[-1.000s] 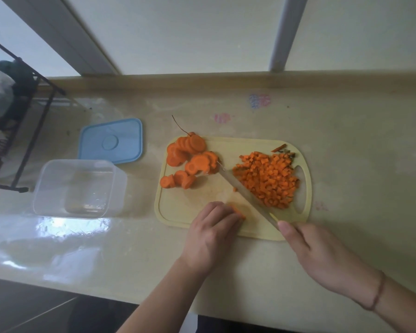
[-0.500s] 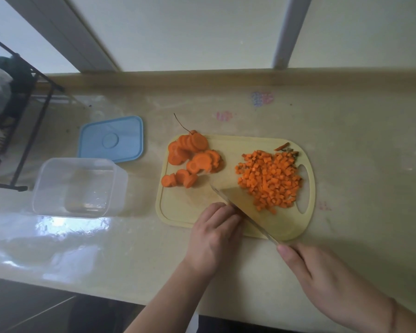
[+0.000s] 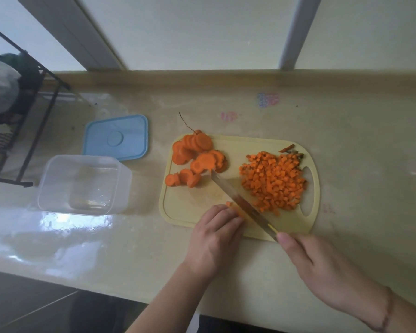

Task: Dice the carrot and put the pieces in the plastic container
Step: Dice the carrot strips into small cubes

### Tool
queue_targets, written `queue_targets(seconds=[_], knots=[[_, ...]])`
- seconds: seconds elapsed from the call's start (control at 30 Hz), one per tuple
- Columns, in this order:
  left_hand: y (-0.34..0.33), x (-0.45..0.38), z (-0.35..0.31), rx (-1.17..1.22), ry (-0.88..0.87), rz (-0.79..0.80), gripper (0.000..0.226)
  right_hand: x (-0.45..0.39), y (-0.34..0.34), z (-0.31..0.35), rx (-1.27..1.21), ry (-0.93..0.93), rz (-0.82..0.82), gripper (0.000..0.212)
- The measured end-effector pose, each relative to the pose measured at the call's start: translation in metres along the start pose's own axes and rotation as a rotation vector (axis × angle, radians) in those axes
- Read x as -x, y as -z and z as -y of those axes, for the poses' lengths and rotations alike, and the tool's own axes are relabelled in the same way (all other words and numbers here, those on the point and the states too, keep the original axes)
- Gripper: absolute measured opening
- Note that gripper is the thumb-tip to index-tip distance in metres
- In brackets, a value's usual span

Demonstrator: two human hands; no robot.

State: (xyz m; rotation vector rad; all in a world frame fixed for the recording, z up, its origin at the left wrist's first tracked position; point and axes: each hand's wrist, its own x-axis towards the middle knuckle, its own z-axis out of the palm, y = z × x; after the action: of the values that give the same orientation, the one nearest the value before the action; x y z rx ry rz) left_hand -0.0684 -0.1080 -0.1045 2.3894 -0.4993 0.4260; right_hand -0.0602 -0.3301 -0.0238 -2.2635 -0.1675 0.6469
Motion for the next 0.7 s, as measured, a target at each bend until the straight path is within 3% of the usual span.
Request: queue_targets(seconds=[0.27,0.37,0.53,0.7], knots=[[0.002,0.003,0.002,0.009,-0.004,0.037,0.013,0.012,0.000,0.002,0.015,0.022,0.015,0.052],[0.000,0.003,0.003,0.010,0.004,0.035,0.010,0.013,0.000,-0.003,0.019,0.021,0.021,0.057],[-0.001,0.007,0.007,0.010,0.041,0.053,0.027,0.014,-0.005,-0.008,0.012,-0.012,0.045,0.074],[-0.002,0.010,0.010,0.009,0.039,0.054,0.030,0.010,-0.007,-0.003,0.017,-0.006,0.053,0.068]])
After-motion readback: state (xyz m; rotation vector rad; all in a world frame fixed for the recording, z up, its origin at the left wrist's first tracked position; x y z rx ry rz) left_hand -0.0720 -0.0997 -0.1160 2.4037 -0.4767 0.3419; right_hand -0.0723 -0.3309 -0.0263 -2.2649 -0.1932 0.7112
